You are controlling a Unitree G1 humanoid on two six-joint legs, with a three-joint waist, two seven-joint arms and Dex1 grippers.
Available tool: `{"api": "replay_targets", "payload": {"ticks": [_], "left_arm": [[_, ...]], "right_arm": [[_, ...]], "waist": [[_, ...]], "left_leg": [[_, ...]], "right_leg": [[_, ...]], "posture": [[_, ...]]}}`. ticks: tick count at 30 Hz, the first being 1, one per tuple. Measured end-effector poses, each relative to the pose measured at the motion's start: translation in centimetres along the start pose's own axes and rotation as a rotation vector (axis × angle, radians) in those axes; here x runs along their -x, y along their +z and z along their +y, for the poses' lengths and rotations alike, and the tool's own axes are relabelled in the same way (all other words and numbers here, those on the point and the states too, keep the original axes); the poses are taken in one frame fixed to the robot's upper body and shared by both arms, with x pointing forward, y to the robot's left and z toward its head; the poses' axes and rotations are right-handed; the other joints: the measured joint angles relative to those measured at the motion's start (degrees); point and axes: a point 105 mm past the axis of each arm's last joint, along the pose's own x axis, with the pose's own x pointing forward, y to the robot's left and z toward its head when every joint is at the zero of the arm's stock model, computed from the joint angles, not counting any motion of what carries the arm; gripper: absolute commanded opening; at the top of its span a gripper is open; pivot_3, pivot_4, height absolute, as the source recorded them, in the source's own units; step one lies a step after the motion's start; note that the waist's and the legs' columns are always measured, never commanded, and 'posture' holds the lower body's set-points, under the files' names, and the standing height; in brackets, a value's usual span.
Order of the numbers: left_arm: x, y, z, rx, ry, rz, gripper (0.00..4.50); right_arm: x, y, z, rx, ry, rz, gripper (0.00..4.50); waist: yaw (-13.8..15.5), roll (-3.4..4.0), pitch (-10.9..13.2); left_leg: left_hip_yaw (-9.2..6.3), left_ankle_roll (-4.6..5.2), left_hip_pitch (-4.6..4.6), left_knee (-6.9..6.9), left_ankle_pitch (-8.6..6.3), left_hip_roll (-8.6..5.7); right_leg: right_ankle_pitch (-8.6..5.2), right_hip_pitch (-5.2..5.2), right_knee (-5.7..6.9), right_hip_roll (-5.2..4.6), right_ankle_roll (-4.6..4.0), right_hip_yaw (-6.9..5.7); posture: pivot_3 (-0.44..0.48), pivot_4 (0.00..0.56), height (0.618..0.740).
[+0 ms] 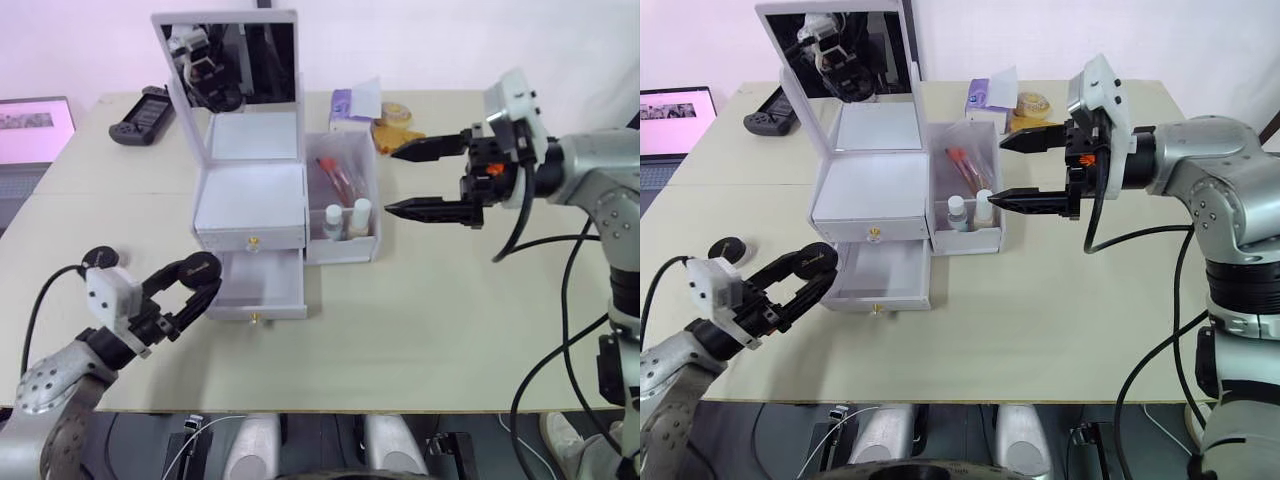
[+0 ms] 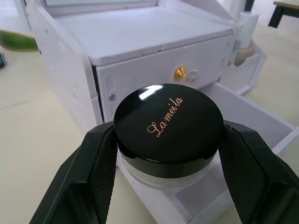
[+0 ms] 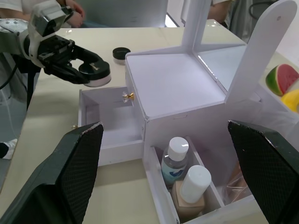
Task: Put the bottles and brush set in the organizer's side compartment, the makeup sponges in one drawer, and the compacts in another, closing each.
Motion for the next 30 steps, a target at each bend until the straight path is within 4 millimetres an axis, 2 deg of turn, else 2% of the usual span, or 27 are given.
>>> {"api": "replay_targets", "payload": {"ticks": [4,11,19,30], "left_arm": [[-1.0,-0.2,-0.4,-0.013,-0.049,0.011,2.63],[-1.6,-0.6,-1.1,-0.028,-0.11,0.029,2.63],[-2.3,-1.2,-1.5,-0.04,-0.138,0.054,2.63],[-5.2,-0.6,-3.1,-0.071,-0.229,0.051,2.63]], "right_arm": [[0.0,-0.4,0.2,-0.01,-0.011,0.009,4.5],[0.5,0.0,0.2,-0.004,-0.039,0.002,4.5],[0.5,-0.5,0.3,-0.019,-0.051,0.004,4.5],[1.0,-0.4,0.2,-0.013,-0.069,-0.006,4.5]], "waist": [[0.0,0.0,0.0],[0.0,0.01,0.0],[0.0,0.01,0.0],[0.1,0.02,0.0]], "left_leg": [[-0.01,0.0,-0.05,0.01,0.0,0.0],[-0.01,0.0,-0.06,0.0,0.0,0.0],[-0.01,0.0,-0.07,0.01,0.0,0.0],[-0.02,0.01,-0.08,0.03,0.01,0.0]], "right_leg": [[0.0,-0.03,-0.01,0.0,0.01,0.0],[0.01,-0.06,0.0,0.0,0.01,0.0],[0.01,-0.07,0.01,0.0,0.01,0.0],[0.03,-0.06,0.04,0.0,0.05,-0.01]], "posture": [[0.0,0.15,0.74],[0.0,0.15,0.74],[0.0,0.15,0.74],[0.0,0.15,0.74]]}}
